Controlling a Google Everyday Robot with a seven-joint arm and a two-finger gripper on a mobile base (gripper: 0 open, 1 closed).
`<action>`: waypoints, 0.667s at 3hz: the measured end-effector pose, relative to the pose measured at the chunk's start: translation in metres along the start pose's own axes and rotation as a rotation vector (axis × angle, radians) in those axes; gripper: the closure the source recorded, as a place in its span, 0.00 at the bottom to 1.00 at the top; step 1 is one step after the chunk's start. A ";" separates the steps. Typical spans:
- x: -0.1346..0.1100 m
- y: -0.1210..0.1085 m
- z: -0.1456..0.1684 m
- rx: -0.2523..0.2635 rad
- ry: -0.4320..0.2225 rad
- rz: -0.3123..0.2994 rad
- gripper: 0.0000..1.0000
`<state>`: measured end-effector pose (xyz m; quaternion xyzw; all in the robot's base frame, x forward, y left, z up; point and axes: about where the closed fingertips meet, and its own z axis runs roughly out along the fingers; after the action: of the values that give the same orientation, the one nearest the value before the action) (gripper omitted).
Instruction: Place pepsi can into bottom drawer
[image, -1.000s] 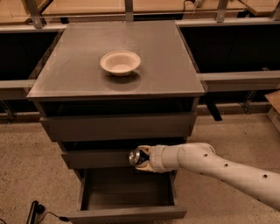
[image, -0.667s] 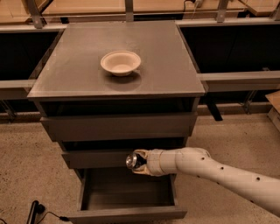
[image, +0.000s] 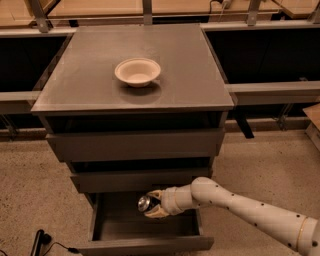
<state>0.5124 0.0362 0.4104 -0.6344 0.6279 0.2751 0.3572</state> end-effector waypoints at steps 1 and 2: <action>0.039 0.016 0.038 -0.064 0.029 0.059 1.00; 0.072 0.026 0.058 -0.098 0.075 0.106 1.00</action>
Offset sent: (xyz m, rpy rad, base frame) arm -0.0213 -0.0058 -0.1409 -0.1250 0.2170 -0.0091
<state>0.4965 0.0401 0.3159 -0.6267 0.6593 0.3003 0.2869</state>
